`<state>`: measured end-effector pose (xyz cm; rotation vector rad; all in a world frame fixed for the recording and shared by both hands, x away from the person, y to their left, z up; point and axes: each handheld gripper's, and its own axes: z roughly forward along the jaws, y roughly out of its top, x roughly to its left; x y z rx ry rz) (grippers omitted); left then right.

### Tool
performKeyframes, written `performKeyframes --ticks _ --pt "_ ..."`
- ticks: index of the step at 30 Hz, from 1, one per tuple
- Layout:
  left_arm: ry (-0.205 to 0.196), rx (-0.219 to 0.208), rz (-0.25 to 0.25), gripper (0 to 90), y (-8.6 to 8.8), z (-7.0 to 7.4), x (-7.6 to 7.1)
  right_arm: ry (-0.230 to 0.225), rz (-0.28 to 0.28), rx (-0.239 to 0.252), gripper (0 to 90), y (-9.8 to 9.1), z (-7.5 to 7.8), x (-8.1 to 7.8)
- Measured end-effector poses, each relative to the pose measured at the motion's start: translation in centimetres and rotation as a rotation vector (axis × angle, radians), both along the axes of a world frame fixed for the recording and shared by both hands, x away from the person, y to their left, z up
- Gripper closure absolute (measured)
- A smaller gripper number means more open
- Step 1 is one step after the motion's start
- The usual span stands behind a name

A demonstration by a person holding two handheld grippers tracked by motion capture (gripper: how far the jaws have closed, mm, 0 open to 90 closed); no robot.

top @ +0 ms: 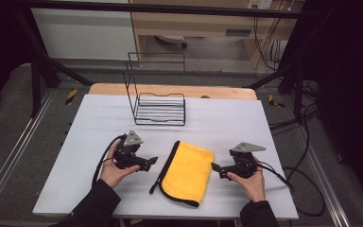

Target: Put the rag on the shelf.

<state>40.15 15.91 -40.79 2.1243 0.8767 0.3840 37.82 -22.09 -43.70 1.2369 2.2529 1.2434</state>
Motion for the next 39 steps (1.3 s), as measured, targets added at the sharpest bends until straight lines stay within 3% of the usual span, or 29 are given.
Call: performKeyframes --ticks 10,19,25,29,39 --pt "0.014 -0.012 0.008 10.3 -3.1 0.3 2.1 -0.013 0.007 -0.010 2.4 -0.1 0.0 -0.2" --pt "0.046 0.021 0.008 15.7 -6.1 0.1 3.8 -0.013 0.007 -0.008 2.5 -0.1 0.1 -0.2" --pt "0.073 0.048 0.024 25.1 -8.1 -0.8 4.7 -0.007 0.009 -0.011 2.6 0.0 0.0 -0.3" --pt "0.089 0.089 0.030 32.6 -8.8 -1.5 5.5 -0.005 0.010 -0.012 2.7 0.0 -0.1 -0.2" --pt "0.156 0.047 0.027 51.7 -8.8 -2.7 6.7 0.004 0.007 -0.010 3.2 0.1 -0.1 -0.2"
